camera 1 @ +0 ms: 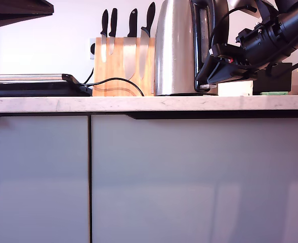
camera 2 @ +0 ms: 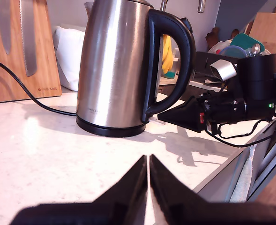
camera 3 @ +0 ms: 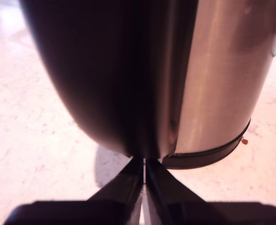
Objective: Switch the kettle on
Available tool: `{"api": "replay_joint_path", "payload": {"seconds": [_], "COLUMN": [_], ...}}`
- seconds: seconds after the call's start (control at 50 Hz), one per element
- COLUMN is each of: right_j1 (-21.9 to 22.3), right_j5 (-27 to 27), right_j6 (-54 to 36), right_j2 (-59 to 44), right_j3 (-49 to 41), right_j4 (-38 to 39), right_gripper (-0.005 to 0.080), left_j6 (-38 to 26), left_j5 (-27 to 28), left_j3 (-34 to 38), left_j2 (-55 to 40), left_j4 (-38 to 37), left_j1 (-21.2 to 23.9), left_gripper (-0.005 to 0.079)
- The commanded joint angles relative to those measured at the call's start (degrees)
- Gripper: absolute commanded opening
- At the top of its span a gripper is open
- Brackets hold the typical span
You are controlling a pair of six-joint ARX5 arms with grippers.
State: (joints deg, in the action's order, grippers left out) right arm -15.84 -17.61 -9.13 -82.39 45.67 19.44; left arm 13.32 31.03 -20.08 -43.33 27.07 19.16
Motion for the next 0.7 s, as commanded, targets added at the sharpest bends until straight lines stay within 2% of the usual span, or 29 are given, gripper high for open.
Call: {"api": "replay_joint_path", "payload": {"seconds": [0.0, 0.68], "right_j1": [0.09, -0.83], "right_j5": [0.0, -1.33], "right_j6": [-0.37, 0.31], "right_j2": [-2.71, -1.75], "right_j3": [-0.55, -0.55], "right_j4": [-1.38, -2.27], "right_gripper": [-0.001, -0.0011], "left_j6": [-0.28, -0.26], "left_j5": [0.02, 0.02], "left_j3": [-0.11, -0.11], "left_j2": [-0.2, -0.17], "left_j4": [0.44, 0.42], "left_j1": [0.37, 0.37], "left_gripper": [-0.0019, -0.0019]}}
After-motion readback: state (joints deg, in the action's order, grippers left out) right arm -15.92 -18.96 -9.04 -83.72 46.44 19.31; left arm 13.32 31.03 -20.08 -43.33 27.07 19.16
